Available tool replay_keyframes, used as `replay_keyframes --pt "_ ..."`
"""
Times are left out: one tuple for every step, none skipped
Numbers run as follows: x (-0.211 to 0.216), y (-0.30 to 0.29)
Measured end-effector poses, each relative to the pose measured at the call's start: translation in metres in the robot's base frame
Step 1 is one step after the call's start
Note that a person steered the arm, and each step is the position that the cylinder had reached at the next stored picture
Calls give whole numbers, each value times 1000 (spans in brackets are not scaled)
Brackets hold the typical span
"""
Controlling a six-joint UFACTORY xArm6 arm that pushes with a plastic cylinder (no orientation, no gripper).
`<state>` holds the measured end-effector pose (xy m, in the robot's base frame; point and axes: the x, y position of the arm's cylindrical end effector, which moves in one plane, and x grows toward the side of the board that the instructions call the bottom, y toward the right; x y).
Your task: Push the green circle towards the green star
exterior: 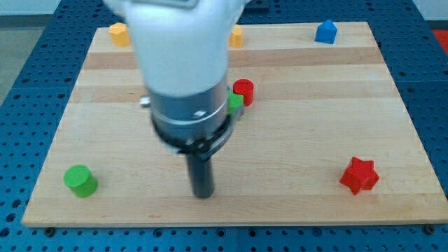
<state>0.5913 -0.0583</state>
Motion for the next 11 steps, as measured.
replay_keyframes --pt "20 -46" --pt "27 -95" --pt "26 -144" --pt "26 -178" --pt "15 -183" --pt "-2 -183" --pt "-17 -184" --pt "-28 -200" --pt "-40 -206" --pt "-41 -195" --pt "-41 -177"
